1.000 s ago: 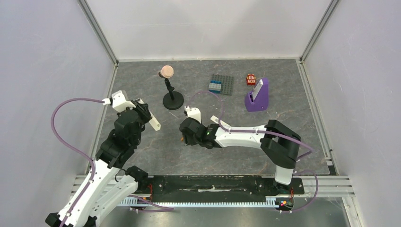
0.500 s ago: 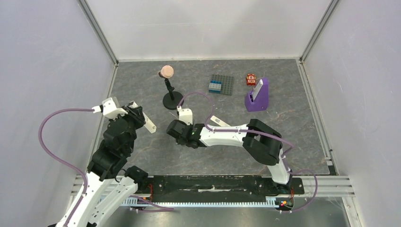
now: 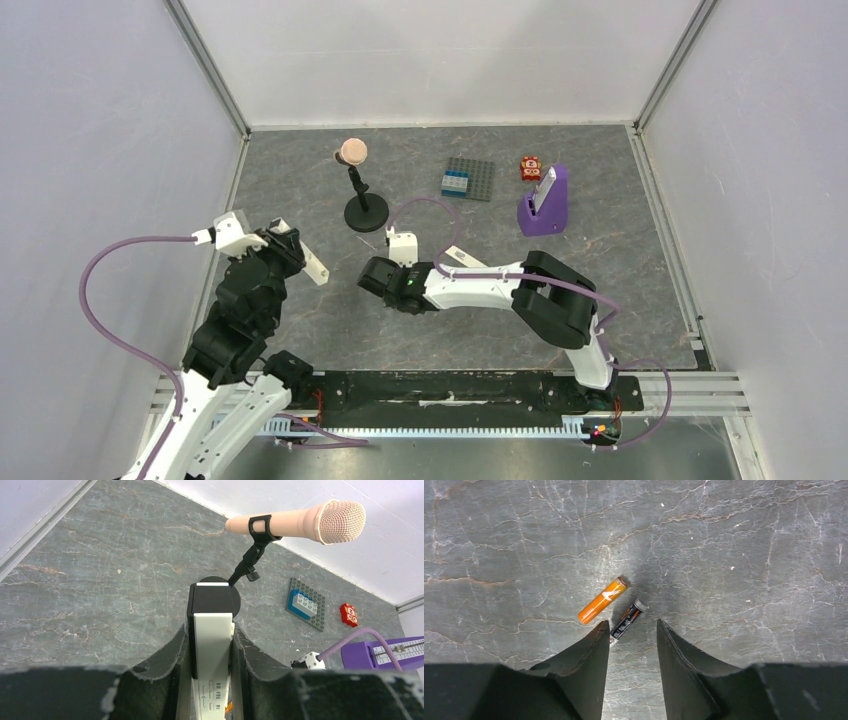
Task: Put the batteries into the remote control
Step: Pick up the battery from the center of the board.
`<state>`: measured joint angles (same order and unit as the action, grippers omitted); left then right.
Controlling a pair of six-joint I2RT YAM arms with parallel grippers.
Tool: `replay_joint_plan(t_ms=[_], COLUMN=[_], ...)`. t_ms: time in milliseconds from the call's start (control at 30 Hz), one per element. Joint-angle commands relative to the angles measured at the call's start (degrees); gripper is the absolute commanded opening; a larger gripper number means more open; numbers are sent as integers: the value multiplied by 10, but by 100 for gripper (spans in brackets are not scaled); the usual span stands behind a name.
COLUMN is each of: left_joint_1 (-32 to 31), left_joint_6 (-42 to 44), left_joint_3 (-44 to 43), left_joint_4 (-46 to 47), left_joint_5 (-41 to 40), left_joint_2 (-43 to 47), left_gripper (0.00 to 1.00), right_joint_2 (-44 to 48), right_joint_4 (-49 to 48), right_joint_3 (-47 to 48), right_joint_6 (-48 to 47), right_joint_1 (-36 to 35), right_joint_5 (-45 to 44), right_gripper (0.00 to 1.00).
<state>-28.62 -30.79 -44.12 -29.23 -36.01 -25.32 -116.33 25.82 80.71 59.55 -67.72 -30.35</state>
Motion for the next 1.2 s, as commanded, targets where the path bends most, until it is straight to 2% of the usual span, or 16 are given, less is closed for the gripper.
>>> replay_joint_plan(t_ms=[0, 233, 533, 633, 733, 867, 967, 1033, 1167], left_joint_1=[1, 1, 1, 1, 1, 1, 1, 1, 1], left_joint_6=[12, 9, 8, 14, 35, 106, 134, 152, 137], left_joint_3=[0, 2, 4, 5, 12, 10, -5, -15, -18], left_joint_4=[12, 8, 8, 13, 35, 80, 104, 125, 196], left_joint_5=[-17, -14, 14, 46, 109, 248, 337, 427, 570], left_joint_2=[5, 5, 6, 7, 6, -14, -49, -76, -120], left_gripper=[2, 2, 2, 2, 2, 2, 2, 2, 2], right_joint_2=[-18, -32, 8, 49, 112, 201, 280, 341, 447], right_joint_4=[11, 5, 0, -21, -59, -63, -105, -136, -192], right_joint_3=[20, 23, -12, -43, -91, -139, -205, -240, -306], right_joint_6=[16, 4, -20, -53, -98, -139, -183, -216, -281], right_joint_1=[6, 7, 8, 9, 16, 33, 46, 57, 67], right_joint_5=[-12, 1, -1, -12, -12, -26, -12, 13, 57], right_gripper=[41, 36, 6, 2, 3, 4, 4, 4, 4])
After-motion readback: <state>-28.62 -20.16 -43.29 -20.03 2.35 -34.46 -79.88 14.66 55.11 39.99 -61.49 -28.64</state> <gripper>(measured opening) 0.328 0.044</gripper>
